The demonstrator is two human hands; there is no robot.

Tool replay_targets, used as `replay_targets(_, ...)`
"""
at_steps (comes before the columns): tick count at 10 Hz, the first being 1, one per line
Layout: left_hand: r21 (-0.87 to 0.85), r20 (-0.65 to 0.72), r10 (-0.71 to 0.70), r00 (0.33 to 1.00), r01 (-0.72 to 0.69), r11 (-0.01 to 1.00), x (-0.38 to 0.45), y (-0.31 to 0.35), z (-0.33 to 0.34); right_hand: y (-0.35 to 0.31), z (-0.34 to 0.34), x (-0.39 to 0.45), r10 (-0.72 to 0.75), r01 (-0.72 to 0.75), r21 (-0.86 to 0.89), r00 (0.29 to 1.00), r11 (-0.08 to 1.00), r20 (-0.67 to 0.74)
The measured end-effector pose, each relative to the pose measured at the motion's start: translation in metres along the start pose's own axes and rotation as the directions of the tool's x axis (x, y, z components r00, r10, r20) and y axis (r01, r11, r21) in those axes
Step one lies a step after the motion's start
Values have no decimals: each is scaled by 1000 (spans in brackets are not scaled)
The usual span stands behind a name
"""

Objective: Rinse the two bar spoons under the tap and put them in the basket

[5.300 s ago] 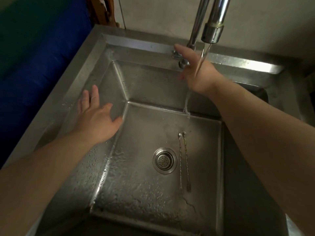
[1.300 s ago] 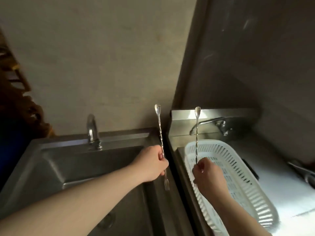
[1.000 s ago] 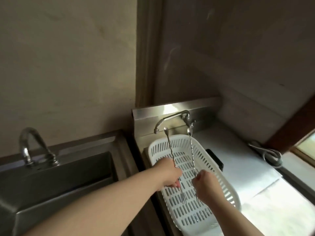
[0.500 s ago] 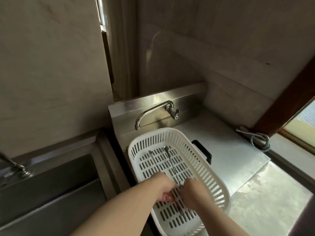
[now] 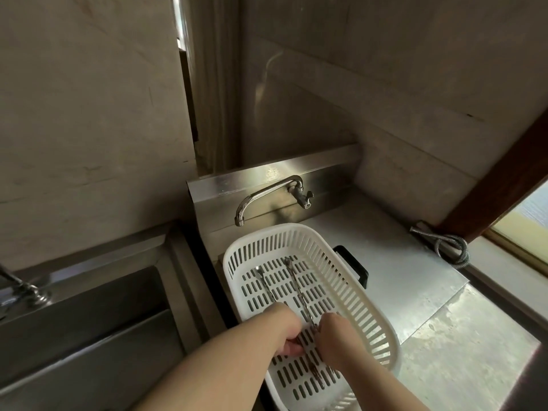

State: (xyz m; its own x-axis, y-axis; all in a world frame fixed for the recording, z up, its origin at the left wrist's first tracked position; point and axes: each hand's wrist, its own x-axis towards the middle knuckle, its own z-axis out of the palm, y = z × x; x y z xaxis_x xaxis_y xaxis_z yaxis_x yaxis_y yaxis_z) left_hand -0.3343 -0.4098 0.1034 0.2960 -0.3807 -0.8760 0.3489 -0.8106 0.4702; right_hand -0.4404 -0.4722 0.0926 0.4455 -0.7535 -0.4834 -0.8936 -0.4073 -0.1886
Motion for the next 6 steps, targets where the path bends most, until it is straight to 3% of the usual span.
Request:
replay_targets(1,-15,15,24,1000,-24,1000,-3,4,-3,1,2,-1,-8,9,33,1000,999,-31)
replay_targets(4,-91,-135,190,972,-203,975,-22,0,-27,8,4,-6,-42,45,33,996,998,-85)
replay_targets(6,0,-208,365,908,-373,928,-54,-8,-35,9,8,-16,-70,90,99,979,991,-192)
